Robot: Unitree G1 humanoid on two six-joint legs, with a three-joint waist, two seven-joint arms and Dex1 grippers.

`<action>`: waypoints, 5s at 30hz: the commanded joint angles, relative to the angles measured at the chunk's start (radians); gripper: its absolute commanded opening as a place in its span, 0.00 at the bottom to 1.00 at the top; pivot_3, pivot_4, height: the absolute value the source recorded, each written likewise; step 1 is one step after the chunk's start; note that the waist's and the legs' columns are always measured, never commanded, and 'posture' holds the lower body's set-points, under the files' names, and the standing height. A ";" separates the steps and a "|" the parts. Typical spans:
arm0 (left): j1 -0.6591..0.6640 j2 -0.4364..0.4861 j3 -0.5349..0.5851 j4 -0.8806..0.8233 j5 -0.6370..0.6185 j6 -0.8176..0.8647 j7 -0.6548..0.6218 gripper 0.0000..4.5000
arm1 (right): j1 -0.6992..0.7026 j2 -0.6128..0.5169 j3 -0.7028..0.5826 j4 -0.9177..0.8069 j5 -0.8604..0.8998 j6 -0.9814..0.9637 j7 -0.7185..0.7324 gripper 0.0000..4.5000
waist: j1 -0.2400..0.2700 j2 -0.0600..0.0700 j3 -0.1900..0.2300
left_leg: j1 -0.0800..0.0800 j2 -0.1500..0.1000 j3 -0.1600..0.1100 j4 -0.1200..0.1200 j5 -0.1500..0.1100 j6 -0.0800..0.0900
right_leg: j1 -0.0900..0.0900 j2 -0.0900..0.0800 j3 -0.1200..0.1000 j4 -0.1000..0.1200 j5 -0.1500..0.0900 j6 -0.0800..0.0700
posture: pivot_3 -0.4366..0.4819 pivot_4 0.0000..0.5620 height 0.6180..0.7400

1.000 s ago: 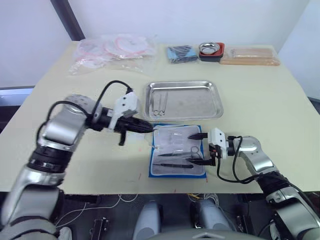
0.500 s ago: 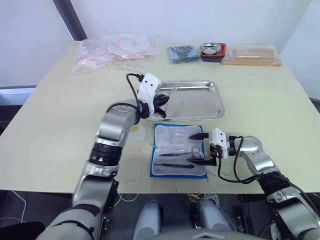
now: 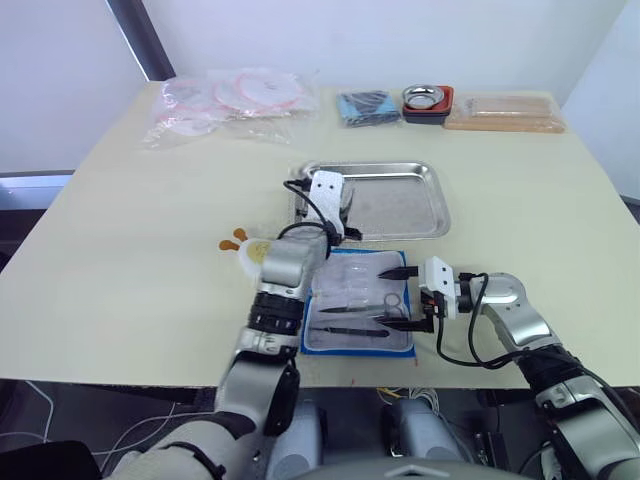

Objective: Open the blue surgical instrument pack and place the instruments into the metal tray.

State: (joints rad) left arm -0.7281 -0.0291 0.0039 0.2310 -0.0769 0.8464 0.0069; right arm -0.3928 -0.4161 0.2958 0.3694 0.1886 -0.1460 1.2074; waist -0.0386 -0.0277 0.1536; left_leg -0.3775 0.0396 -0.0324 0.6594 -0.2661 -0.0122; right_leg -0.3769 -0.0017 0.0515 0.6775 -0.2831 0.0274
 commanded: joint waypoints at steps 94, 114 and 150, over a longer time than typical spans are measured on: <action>0.424 0.842 0.101 -0.410 -0.608 -0.598 -1.560 0.97 | 0.189 -0.072 -0.046 -0.188 0.010 0.091 -0.053 1.00 | 0.025 0.008 0.006 | -0.006 0.001 0.000 -0.009 0.002 -0.004 | -0.001 0.000 -0.007 -0.014 -0.001 -0.002 | 0.48 0.27 1.00; 0.489 0.733 -0.073 -0.298 -0.381 -0.831 -1.531 0.97 | 0.259 -0.235 -0.218 -0.613 0.241 0.277 -0.052 1.00 | 0.024 0.018 0.018 | -0.015 0.001 0.000 -0.007 0.002 -0.004 | -0.011 0.001 -0.007 -0.012 -0.001 -0.002 | 0.48 0.27 1.00; 0.390 0.591 -0.245 0.242 -0.180 -1.155 -1.577 0.97 | 0.238 -0.415 -0.374 -0.915 0.472 0.546 -0.100 1.00 | 0.026 0.025 0.013 | -0.019 0.000 0.001 0.007 0.003 -0.003 | -0.014 0.001 -0.006 0.002 -0.001 -0.001 | 0.48 0.27 1.00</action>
State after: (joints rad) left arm -0.3574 0.5609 -0.2085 0.4158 -0.3069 -0.3195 -1.5558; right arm -0.1373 -0.8311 -0.0675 -0.5332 0.6655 0.4083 1.1165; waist -0.0124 -0.0032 0.1667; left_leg -0.3965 0.0399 -0.0319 0.6669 -0.2635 -0.0156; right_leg -0.3913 -0.0008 0.0452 0.6799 -0.2837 0.0264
